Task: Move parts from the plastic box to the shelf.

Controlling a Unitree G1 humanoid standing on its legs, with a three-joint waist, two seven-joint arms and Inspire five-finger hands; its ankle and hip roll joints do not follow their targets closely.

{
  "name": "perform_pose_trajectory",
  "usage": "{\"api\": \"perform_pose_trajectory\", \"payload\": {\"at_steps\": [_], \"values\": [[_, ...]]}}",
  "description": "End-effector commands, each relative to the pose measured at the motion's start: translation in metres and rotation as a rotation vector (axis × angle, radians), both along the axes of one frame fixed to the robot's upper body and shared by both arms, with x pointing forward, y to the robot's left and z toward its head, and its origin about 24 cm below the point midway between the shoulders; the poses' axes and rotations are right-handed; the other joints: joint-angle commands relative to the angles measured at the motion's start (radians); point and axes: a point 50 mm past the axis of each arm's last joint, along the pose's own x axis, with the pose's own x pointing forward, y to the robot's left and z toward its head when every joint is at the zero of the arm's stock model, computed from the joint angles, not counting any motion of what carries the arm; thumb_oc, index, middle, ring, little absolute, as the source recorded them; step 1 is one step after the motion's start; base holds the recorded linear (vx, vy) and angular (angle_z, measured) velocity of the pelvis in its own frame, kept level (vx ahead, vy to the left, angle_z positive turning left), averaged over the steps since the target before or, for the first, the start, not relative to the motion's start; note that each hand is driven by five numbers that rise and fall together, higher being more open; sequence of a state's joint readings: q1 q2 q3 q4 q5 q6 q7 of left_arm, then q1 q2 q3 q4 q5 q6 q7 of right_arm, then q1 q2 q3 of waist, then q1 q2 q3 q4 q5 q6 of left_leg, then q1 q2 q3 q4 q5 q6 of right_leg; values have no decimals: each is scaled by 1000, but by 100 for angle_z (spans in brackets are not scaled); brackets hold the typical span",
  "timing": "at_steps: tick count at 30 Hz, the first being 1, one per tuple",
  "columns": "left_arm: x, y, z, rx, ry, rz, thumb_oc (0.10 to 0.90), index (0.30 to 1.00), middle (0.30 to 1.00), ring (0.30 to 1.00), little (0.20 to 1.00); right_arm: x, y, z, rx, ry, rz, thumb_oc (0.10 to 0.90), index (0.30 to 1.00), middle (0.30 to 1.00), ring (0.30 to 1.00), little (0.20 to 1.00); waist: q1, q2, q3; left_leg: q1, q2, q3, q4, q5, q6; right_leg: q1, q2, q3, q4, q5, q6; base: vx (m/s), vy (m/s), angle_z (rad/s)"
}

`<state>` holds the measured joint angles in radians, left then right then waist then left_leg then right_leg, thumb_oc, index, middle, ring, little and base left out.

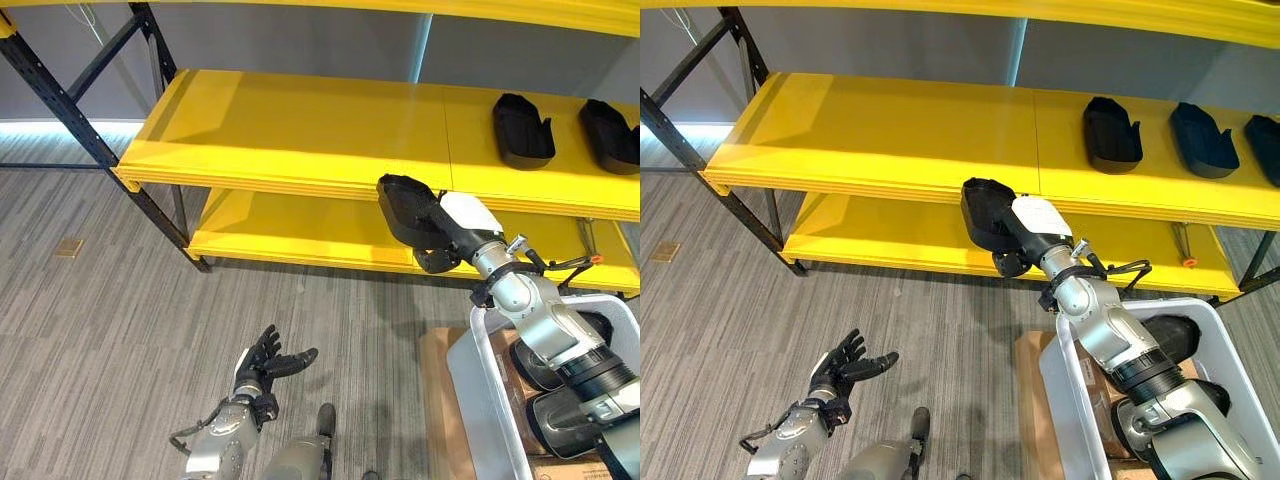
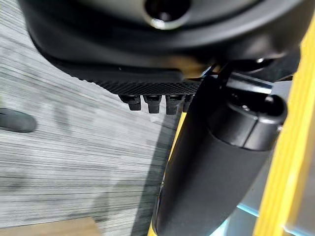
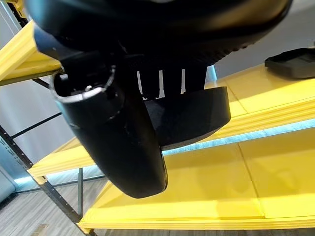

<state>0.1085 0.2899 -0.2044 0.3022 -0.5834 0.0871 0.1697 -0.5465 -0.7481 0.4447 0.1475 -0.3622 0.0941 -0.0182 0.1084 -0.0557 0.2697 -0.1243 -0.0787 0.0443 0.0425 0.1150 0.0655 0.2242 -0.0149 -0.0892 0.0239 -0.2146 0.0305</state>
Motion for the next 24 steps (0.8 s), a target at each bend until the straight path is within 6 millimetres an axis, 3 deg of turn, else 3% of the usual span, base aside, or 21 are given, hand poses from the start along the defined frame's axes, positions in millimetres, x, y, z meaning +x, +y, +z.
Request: {"api": "perform_pose_trajectory", "payload": {"at_steps": [1, 24], "values": [[2, 1, 17, 4, -106, -4, 900, 1000, 1000, 1000, 1000, 1, 20, 59, 65, -286, 80, 400, 300, 300, 300, 300, 5, -62, -143, -132, 71, 0, 108, -40, -69, -17, -53, -4, -30, 29, 56, 13, 19, -4], [2, -4, 17, -26, -106, 0, 900, 1000, 1000, 1000, 1000, 4, 27, 52, 206, -238, 89, 400, 300, 300, 300, 300, 2, -67, -154, -131, 61, 4, 103, -67, -59, -19, -73, -5, -49, 45, 73, 5, 3, 0]]}}
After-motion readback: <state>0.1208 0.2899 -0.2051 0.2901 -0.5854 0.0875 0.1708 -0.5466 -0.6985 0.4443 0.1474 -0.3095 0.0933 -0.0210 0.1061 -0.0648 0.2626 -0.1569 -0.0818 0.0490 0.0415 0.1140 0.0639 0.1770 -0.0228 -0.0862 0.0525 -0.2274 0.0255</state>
